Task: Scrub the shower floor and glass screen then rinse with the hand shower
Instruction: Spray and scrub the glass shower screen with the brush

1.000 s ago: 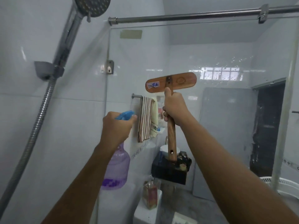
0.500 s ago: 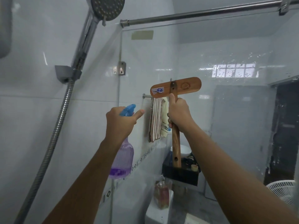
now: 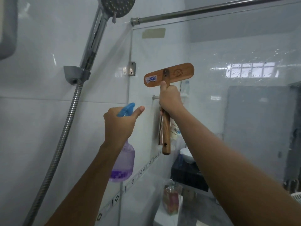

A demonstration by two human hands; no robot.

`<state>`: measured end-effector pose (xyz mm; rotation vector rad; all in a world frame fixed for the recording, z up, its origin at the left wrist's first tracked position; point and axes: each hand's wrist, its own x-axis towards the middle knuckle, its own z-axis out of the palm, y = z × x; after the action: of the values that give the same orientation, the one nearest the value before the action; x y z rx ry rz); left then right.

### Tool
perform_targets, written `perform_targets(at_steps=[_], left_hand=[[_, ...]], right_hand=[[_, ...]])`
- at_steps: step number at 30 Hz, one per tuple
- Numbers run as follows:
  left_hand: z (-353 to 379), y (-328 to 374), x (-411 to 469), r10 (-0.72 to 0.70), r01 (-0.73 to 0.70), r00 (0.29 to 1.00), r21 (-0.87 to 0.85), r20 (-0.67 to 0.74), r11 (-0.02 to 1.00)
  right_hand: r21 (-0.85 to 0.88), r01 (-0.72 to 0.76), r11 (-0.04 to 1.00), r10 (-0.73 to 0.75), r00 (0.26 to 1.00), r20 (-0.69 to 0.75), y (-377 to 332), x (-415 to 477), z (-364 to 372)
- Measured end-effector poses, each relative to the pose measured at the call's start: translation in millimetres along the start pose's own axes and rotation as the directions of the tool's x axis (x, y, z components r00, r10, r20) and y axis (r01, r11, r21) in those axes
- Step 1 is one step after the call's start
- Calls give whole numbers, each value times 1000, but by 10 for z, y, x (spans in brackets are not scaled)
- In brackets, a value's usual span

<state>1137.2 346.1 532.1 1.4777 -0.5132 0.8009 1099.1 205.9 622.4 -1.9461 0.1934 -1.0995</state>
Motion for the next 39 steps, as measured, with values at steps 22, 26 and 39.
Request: perform_targets(at_steps=[22,26,39], left_hand=[[-209,-630,-66,93,-91,995,96,-21,991],[-217,-631,-73,105,-104,994,82,-9,991],[87,-358,-203,28,-19,993,-77,118,997]], right_hand=[[63,-24,998,24,1000,8,540,-197,915],[20,-99,995,96,989,113,1369,-1048,1056],[-29,39,999,-43,986,-162,292,58,-343]])
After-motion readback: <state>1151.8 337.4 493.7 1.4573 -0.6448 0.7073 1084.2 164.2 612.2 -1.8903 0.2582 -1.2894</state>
